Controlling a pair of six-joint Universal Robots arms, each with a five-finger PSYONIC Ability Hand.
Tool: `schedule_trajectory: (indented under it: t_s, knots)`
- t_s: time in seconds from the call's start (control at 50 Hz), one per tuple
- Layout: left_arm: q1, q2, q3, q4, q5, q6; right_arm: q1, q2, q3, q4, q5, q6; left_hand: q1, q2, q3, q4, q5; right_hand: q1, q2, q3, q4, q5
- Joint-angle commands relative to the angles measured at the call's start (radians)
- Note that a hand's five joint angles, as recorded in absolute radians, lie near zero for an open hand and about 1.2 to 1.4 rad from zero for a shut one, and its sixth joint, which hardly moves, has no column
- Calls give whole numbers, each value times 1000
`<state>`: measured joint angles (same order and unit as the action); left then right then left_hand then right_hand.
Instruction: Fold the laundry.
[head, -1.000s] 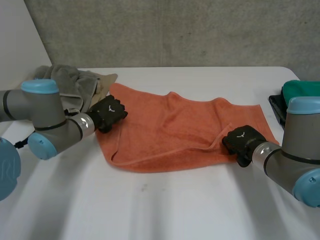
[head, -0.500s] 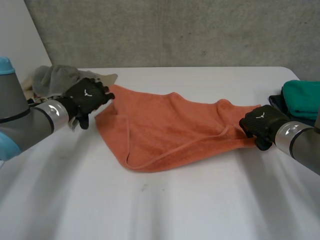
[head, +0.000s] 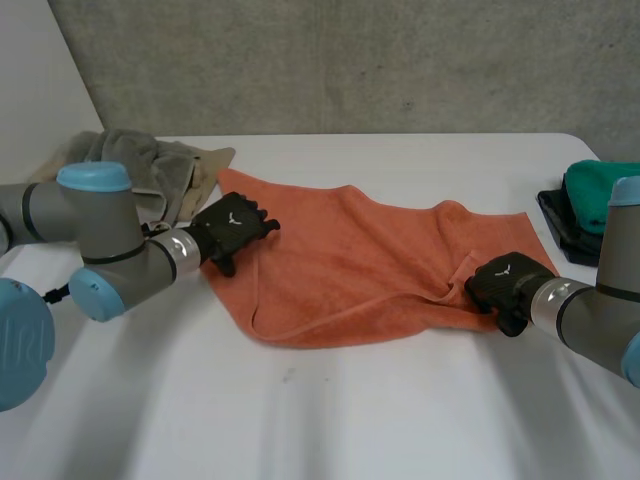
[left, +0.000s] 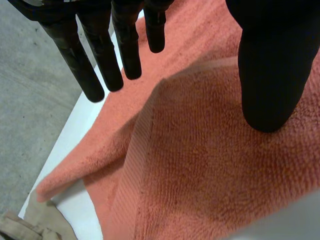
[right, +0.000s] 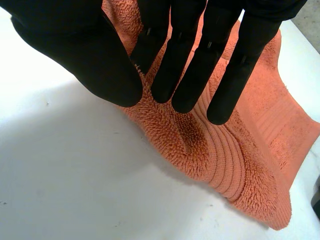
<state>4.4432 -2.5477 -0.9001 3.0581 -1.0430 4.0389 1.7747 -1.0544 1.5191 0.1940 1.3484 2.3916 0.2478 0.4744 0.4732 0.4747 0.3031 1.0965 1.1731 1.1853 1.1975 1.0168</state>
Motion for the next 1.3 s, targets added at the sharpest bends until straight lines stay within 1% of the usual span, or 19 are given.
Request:
schedule_trajectory:
  t_s: [0.02, 0.14, 0.22, 0.24, 0.3, 0.34, 0.36, 0.38, 0.4, 0.76, 0.78, 0.86, 0.96, 1.08, 1.1, 1.16, 1.18, 1.24, 1.3]
  knots:
    - [7, -17, 15, 1, -23, 0, 0, 4, 6, -7, 1, 0, 520, 293, 294, 293, 290, 300, 223, 211, 199, 205]
    - [13, -23, 18, 2, -38, 2, 0, 5, 4, -8, 1, 0, 541, 315, 316, 314, 311, 300, 223, 211, 199, 205]
    - [15, -31, 24, 1, -42, 6, 0, 5, 6, -8, 1, 0, 749, 522, 524, 522, 519, 300, 223, 211, 199, 205]
    - [15, -31, 23, 1, -43, 5, 0, 7, 6, -8, 1, 0, 848, 622, 623, 622, 619, 300, 223, 211, 199, 205]
    - [15, -28, 23, 1, -46, 5, 0, 7, 6, -8, 1, -2, 940, 714, 715, 713, 710, 300, 223, 211, 199, 205]
    - [13, -23, 23, 1, -43, 6, 2, 7, 6, -8, 1, -2, 888, 661, 663, 661, 658, 300, 223, 211, 199, 205]
    - [13, -23, 23, 1, -45, 6, 2, 8, 6, -7, 3, -2, 803, 577, 578, 576, 573, 300, 223, 211, 199, 205]
    - [10, -23, 21, 1, -48, 6, 2, 8, 6, -8, 3, -2, 462, 236, 237, 236, 233, 300, 223, 211, 199, 205]
    - [8, -22, 20, 1, -48, 6, 3, 8, 6, -8, 3, -2, 389, 163, 164, 162, 159, 300, 223, 211, 199, 205]
    - [11, 4, 9, -4, -57, 5, 3, 10, 13, -8, 1, -2, 385, 159, 160, 159, 156, 300, 223, 211, 199, 205]
    - [11, 1, 10, -4, -61, 6, 3, 10, 15, -8, 1, -3, 406, 179, 180, 179, 176, 300, 223, 211, 199, 205]
    - [11, -5, 12, 2, -88, 6, 3, 10, 16, -8, 1, -5, 699, 472, 474, 472, 469, 300, 223, 211, 199, 205]
    - [16, -23, 23, 17, -106, 8, 3, 10, 13, -8, 3, -6, 1147, 921, 922, 920, 917, 300, 223, 211, 199, 205]
    - [1, -6, 7, 16, -147, 23, -1, -4, 7, -4, 9, -6, 1148, 922, 923, 922, 919, 300, 223, 211, 199, 205]
    - [-1, 33, -6, 11, -181, 20, -3, -9, 3, -2, 12, -6, 1148, 922, 923, 922, 919, 300, 223, 211, 199, 205]
    - [7, 145, -55, 1, -224, 9, -4, -48, -8, 10, 14, -3, 1148, 922, 923, 922, 919, 300, 223, 211, 199, 205]
    - [8, 230, -112, -4, -242, 6, -6, -67, -10, 13, 14, -5, 1148, 922, 923, 922, 919, 300, 223, 211, 199, 205]
    - [10, 361, -210, -6, -250, 3, -9, -145, -34, 48, 12, -3, 1148, 922, 923, 922, 919, 300, 223, 211, 199, 205]
    - [19, 573, -348, -9, -253, -23, -9, -193, -71, 108, 14, -3, 1148, 922, 923, 922, 919, 300, 223, 211, 199, 205]
